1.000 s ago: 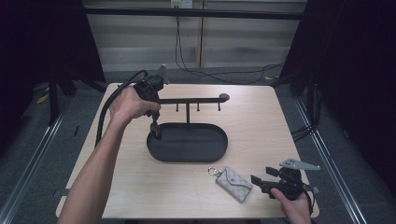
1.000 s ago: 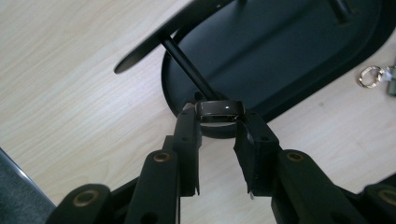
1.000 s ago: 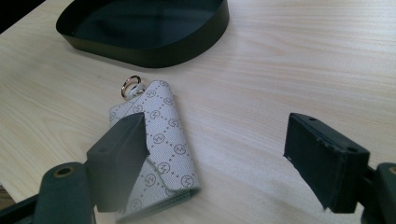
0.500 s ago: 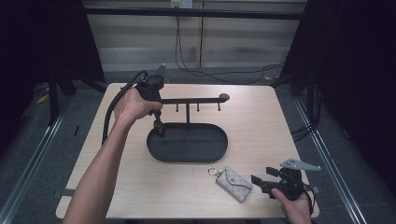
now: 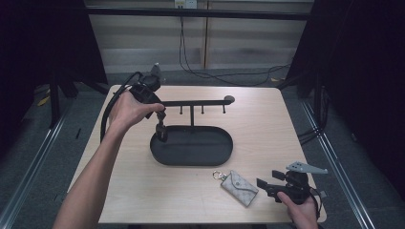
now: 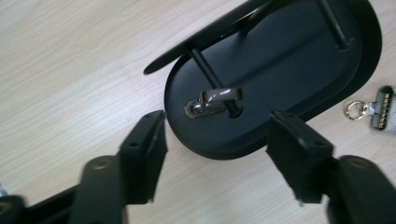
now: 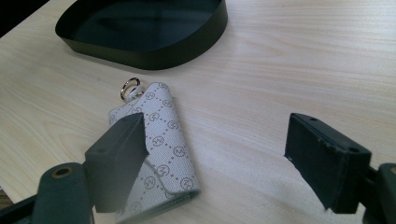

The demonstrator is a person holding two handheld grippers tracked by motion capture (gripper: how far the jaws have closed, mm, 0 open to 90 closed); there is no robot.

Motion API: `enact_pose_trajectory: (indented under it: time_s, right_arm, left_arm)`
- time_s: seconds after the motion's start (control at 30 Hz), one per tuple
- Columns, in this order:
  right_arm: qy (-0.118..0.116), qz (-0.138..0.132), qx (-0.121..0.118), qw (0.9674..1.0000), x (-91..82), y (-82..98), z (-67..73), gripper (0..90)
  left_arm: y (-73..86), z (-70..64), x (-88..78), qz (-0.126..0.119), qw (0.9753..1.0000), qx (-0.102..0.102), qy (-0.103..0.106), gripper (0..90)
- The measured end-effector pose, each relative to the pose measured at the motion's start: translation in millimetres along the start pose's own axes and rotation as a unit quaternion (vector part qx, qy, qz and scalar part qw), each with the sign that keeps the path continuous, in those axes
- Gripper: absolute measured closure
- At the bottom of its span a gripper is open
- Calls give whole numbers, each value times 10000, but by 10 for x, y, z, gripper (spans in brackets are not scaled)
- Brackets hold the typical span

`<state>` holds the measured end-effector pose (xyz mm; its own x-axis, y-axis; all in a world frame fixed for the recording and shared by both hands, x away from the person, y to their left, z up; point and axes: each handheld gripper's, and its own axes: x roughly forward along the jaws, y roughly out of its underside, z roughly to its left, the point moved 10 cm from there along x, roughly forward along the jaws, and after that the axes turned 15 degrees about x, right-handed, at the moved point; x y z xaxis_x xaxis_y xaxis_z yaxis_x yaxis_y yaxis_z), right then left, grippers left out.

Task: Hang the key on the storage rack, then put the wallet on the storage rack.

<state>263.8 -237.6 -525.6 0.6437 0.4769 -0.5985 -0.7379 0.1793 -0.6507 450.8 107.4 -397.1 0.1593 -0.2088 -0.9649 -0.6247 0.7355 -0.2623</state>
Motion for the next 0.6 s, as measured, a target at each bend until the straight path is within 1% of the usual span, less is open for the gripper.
enact_pose_trajectory:
  time_s: [0.03, 0.07, 0.1, 0.13, 0.2, 0.23, 0.27, 0.3, 0.33, 0.37, 0.4, 0.43, 0.47, 0.5, 0.53, 0.57, 0.6]
  right_arm:
    - [6, 0, -5, 10000, 0, 0, 0, 203]
    - [14, -2, -5, 10000, 1, 0, 0, 203]
    - [17, -5, 1, 10000, 1, -1, 0, 203]
    - [17, -7, 2, 10000, 1, -2, -2, 203]
    - [8, -14, 2, 10000, 4, -6, -5, 201]
    - [9, -2, 5, 10000, 7, -4, -5, 201]
    - [38, 8, 2, 10000, 11, -2, -8, 200]
    - [41, 18, -19, 10000, 12, 3, -3, 200]
    - [41, 19, -29, 10000, 11, 4, 0, 201]
    - [49, 29, -10, 10000, 7, 10, 5, 200]
    - [52, 20, -28, 10000, 3, 10, 2, 199]
    - [52, 14, -27, 10000, 0, 9, 2, 199]
    - [47, 0, -33, 10000, 0, 6, 1, 199]
    - [50, 1, -34, 10000, 1, 6, -1, 198]
    - [62, 14, -22, 10000, 5, 7, -2, 198]
    - [66, 24, -16, 10000, 7, 9, -3, 198]
    - [79, 23, -22, 10000, 9, 9, -6, 198]
  left_arm:
    - [20, 1, 1, -30, 10000, -21, -4, 337]
    - [36, -6, 3, -86, 10000, 25, 8, 327]
    - [54, -21, 8, -141, 9999, 49, 69, 310]
    - [73, -35, 14, -191, 9997, 36, 121, 310]
    - [105, -45, 21, -333, 9993, 72, 162, 282]
    - [127, -46, 23, -387, 9991, 44, 173, 280]
    - [160, -31, 19, -404, 9991, 87, 108, 280]
    - [167, -24, 10, -481, 9988, 95, 78, 275]
    - [171, -21, -14, -659, 9978, 72, 82, 264]
    - [201, -37, -42, -799, 9965, 211, 157, 243]
    - [218, -66, -56, -879, 9956, 221, 231, 197]
    - [234, -91, -76, -987, 9942, 283, 318, 182]
    - [250, -99, -87, -1030, 9938, 288, 319, 182]
    - [274, -102, -98, -1080, 9933, 311, 270, 192]
    - [292, -109, -105, -1124, 9925, 376, 299, 198]
    - [321, -127, -104, -1167, 9916, 398, 383, 197]
    - [362, -153, -90, -1165, 9909, 386, 561, 199]
